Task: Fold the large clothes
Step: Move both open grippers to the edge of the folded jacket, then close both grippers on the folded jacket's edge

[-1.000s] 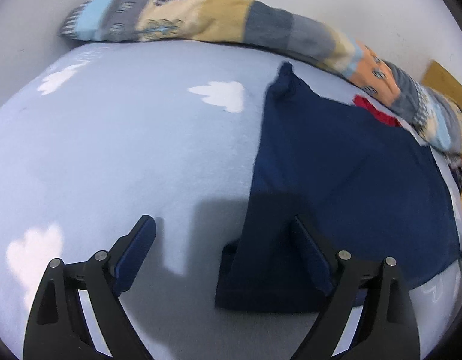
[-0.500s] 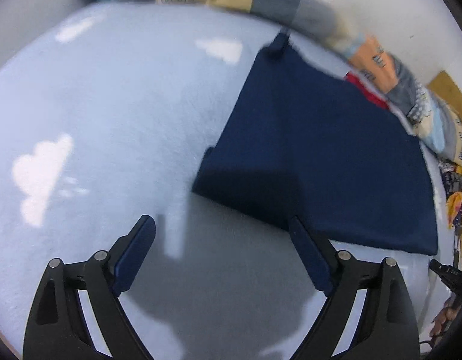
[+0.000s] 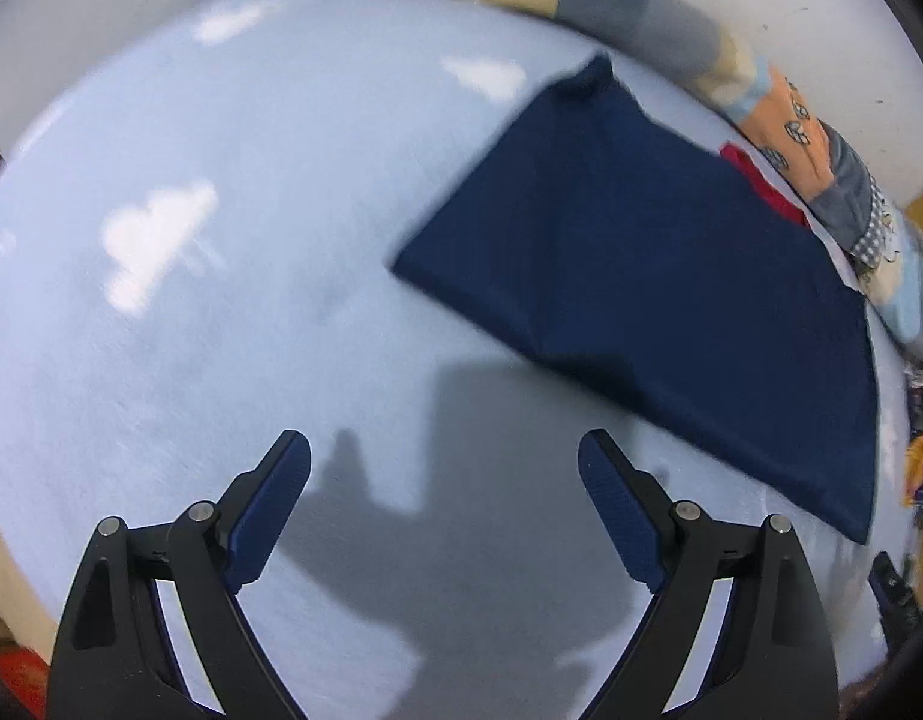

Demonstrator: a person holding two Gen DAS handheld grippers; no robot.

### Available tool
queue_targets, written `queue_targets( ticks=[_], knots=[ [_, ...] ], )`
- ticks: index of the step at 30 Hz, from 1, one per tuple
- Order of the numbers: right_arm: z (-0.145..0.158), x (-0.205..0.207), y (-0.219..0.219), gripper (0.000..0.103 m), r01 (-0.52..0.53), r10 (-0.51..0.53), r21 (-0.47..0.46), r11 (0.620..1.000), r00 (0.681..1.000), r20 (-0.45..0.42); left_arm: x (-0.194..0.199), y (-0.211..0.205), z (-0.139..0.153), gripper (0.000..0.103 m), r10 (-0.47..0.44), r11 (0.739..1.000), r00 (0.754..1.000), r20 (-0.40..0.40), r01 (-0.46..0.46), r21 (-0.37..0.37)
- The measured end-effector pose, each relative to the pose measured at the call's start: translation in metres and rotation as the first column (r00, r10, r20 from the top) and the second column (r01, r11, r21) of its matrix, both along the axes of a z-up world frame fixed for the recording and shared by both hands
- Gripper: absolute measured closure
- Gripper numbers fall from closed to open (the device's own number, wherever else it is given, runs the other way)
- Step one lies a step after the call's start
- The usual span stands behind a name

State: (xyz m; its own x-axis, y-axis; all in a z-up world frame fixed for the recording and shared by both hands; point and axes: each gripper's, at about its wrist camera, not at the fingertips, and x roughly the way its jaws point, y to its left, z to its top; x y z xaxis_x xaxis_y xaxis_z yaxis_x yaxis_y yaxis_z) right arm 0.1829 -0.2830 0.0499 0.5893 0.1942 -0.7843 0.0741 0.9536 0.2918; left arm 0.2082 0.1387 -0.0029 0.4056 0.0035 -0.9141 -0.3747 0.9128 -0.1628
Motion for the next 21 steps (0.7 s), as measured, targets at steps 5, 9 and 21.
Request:
queue_targets(
  ticks=[5, 9, 21],
  knots=[
    [0.007, 0.007, -0.013, 0.058, 0.042, -0.041, -0.012, 0.999, 0.996, 0.077, 0.013, 0.005, 0.004, 0.011, -0.024, 0.998, 0.997, 0.077, 0.020, 0.062],
    [-0.020, 0.022, -0.028, 0.059, 0.054, -0.046, 0.214, 0.975, 0.998, -0.044, 0.018, 0.033, -0.015, 0.011, 0.059, 0.985, 0.996, 0.065, -0.048, -0.168],
    [-0.076, 0.027, -0.093, 0.059, 0.338, -0.286, 0.513, 0.789, 0.941, -0.180, 0.035, 0.060, -0.044, 0.013, 0.216, 0.833, 0.966, 0.145, -0.105, -0.543]
  ],
)
